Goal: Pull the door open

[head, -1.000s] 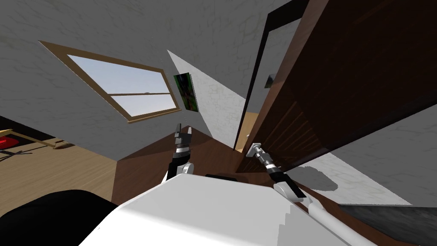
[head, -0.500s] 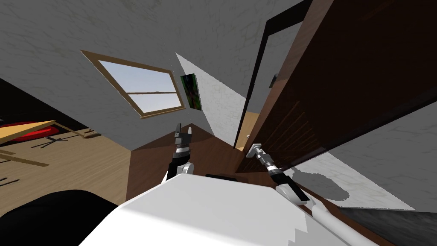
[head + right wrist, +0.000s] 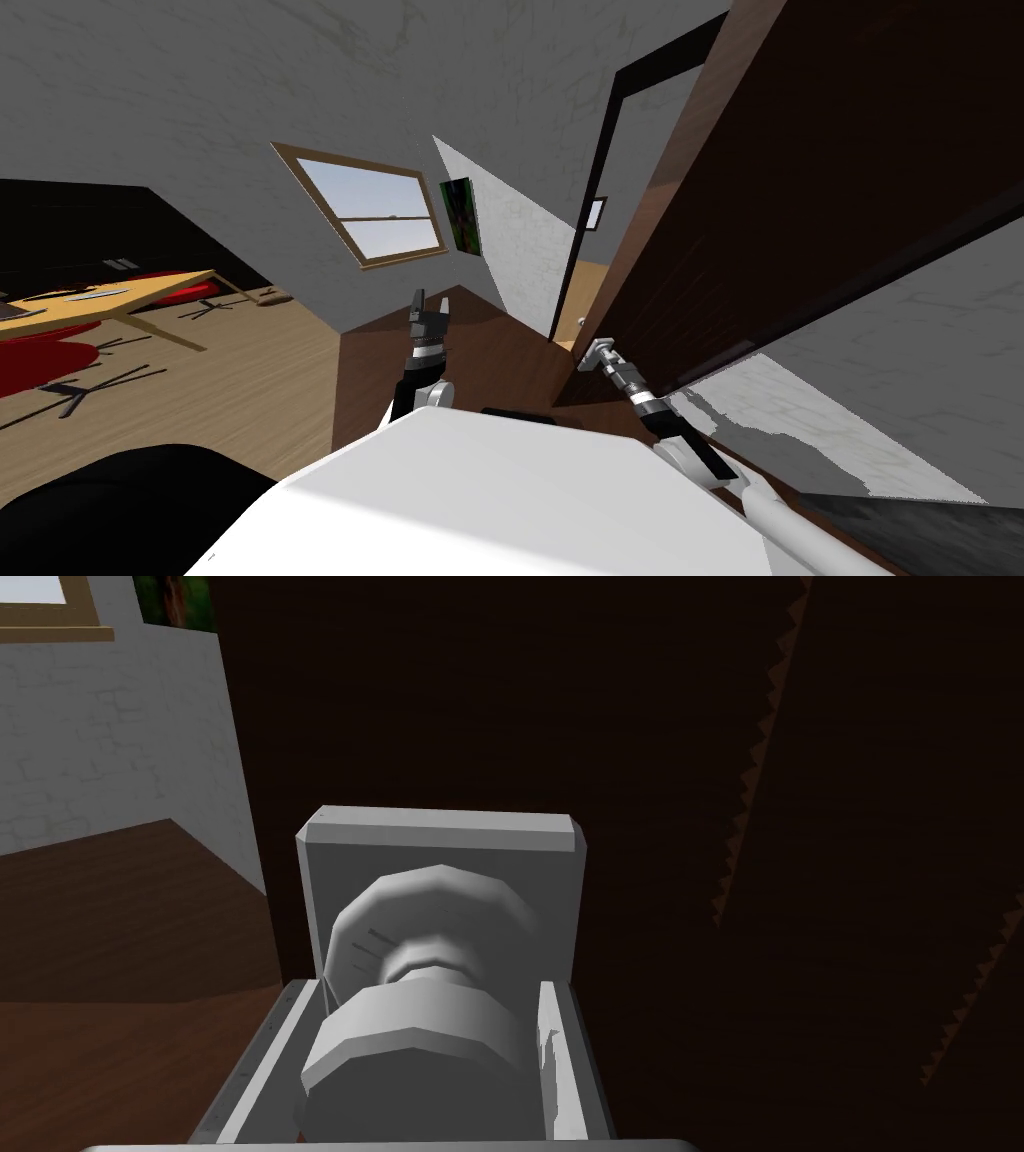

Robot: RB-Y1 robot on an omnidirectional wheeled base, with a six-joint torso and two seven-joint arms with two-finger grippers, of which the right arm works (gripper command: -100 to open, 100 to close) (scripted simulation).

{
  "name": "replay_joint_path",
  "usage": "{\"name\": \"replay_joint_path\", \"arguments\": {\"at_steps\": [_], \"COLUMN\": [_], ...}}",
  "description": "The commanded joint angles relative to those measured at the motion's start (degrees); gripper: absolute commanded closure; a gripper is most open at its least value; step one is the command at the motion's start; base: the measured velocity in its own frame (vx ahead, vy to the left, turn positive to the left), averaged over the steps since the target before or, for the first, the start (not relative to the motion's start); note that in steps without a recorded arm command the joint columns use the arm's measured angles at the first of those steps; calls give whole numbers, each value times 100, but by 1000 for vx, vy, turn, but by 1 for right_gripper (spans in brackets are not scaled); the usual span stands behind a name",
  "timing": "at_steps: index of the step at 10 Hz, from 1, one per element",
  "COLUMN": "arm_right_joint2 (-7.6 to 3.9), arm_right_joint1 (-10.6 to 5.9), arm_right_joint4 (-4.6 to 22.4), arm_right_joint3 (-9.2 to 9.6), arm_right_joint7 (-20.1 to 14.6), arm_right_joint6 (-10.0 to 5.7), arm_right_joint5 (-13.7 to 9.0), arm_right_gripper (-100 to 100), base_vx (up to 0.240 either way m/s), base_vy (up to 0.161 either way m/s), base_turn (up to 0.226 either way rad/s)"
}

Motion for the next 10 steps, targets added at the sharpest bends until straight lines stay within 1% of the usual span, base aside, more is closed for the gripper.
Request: {"name": "replay_joint_path", "arguments": {"at_steps": [1,3,4,5,6,9,10], "arm_right_joint2": [-67,-138,-119,-169,-183,-280,-298], "arm_right_joint1": [15,16,20,21,19,4,2], "arm_right_joint4": [-7,9,5,42,51,117,129], "arm_right_joint3": [71,144,118,196,214,341,363], "arm_right_joint7": [-71,-154,-117,-196,-215,-356,-381], "arm_right_joint6": [-94,-185,-138,-225,-249,-419,-450], "arm_right_joint5": [33,70,53,92,102,169,181], "arm_right_gripper": [100,100,100,100,100,100,100], "base_vx": [-215,-173,-68,-141,-201,-183,-185], "base_vy": [-106,-90,-38,-79,-92,-110,-84], "base_turn": [125,121,28,184,146,134,119]}}
